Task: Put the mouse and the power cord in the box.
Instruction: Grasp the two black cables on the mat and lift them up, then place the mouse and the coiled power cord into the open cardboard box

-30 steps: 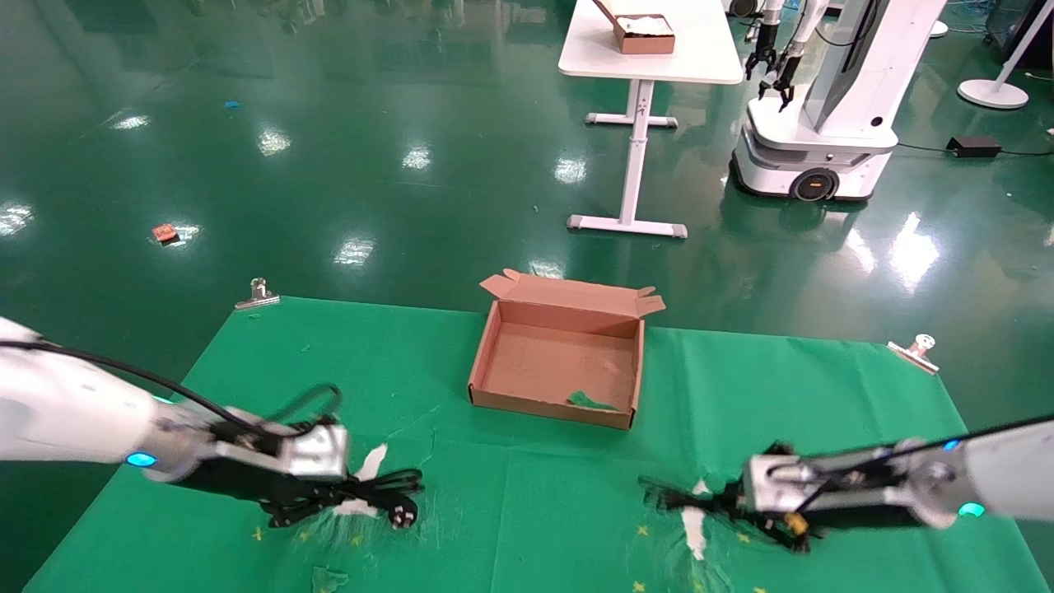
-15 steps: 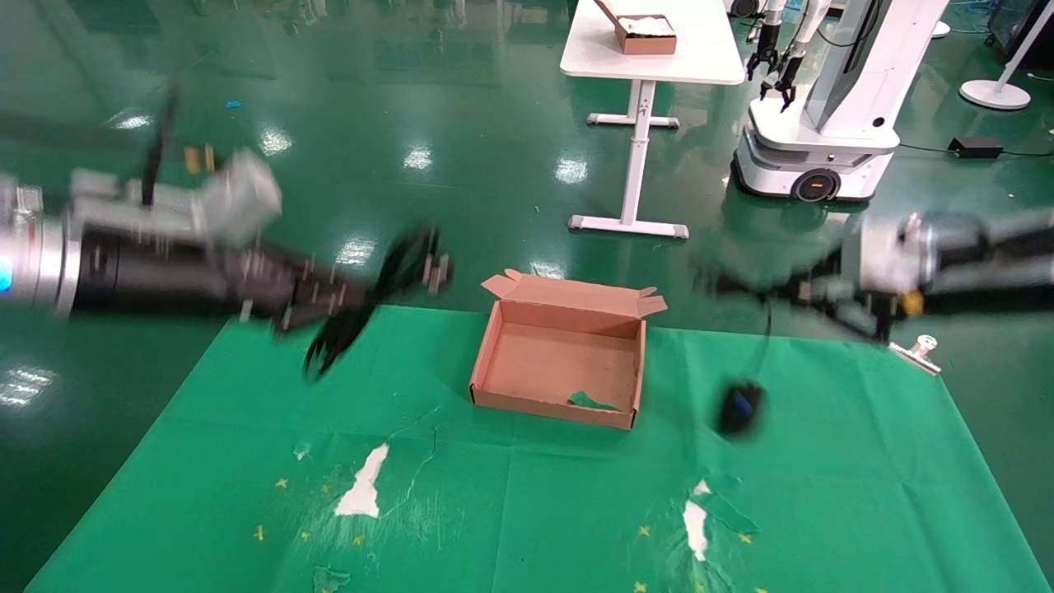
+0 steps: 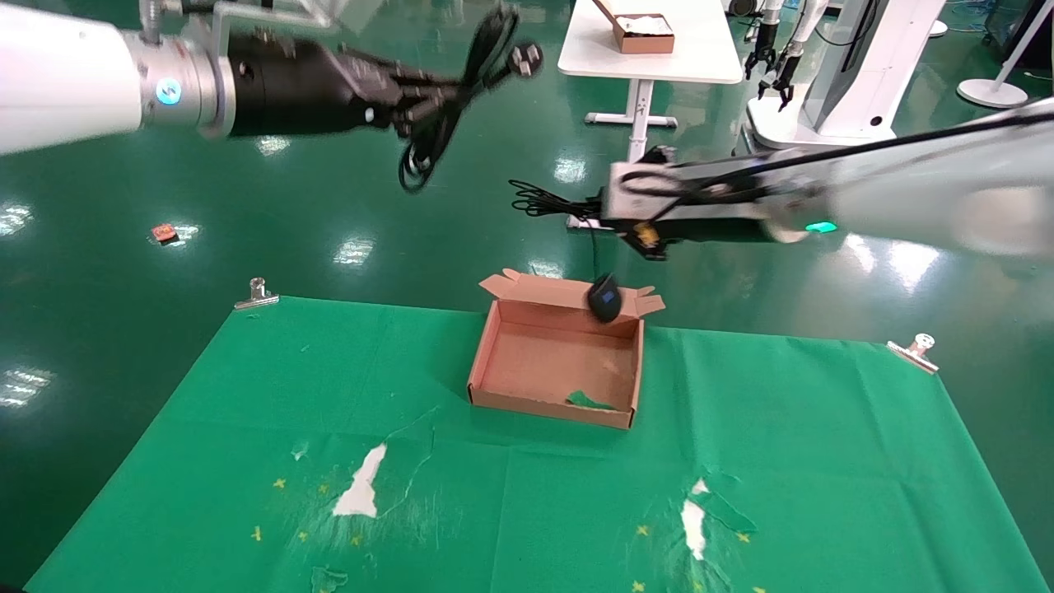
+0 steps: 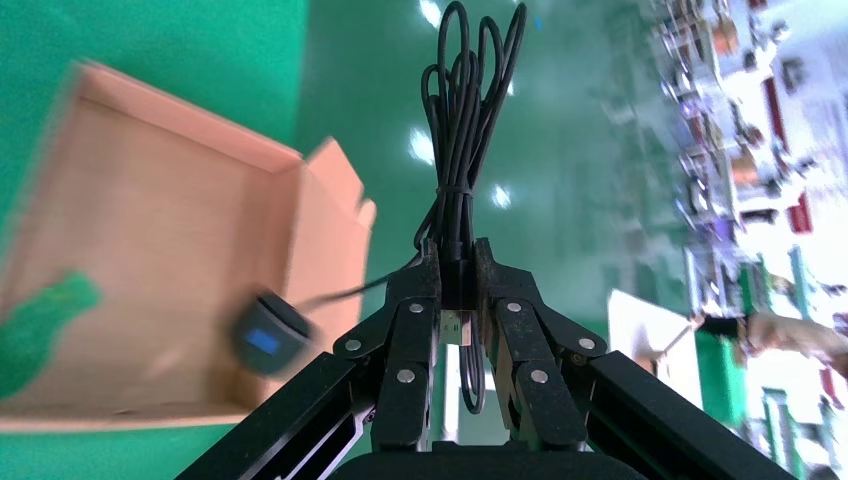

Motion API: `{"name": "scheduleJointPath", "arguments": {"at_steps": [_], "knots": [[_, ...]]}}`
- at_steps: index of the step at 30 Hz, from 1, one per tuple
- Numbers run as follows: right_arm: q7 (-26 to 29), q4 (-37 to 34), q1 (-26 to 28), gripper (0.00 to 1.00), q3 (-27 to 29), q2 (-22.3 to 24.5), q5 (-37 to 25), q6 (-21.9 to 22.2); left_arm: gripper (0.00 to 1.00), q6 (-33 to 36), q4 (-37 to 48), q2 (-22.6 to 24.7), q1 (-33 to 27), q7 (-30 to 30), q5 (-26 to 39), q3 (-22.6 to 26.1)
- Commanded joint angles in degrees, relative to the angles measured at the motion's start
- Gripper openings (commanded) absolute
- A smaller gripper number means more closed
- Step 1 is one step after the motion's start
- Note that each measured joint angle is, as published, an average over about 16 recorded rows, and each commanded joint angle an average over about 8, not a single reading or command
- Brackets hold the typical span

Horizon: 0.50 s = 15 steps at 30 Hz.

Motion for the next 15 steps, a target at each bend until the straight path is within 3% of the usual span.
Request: {"name": "scheduleJointPath", "arguments": {"at_steps": [1,5,11,12,15], "knots": [[-1.5,-1.97,-0.68,0.0,0.13,-3.07,-0.08,5.0,0.0,-2.66,-0.93,0.7,0.29,0.05,-0.38,-0.2],[-1.49,-2.46,-4.89,0.0,0.5,-4.75,1.27,10.16,0.0,-2.16,-1.75,0.02,1.35,0.4,-0.27,-0.13],[0.32,-1.55,-10.8,0.0,0.55,-4.86,3.86,10.44,0.0,0.97,-2.77,-1.43,2.59,1.74,0.68,0.5],[0.61,-1.38,-11.55,0.04,0.41,-4.85,4.14,10.14,0.0,1.44,-2.9,-1.63,2.76,1.95,0.82,0.59],[1.35,-0.88,-13.07,0.42,-0.18,-4.8,4.66,9.35,0.0,2.54,-3.25,-2.08,3.12,2.52,1.2,0.84]]}}
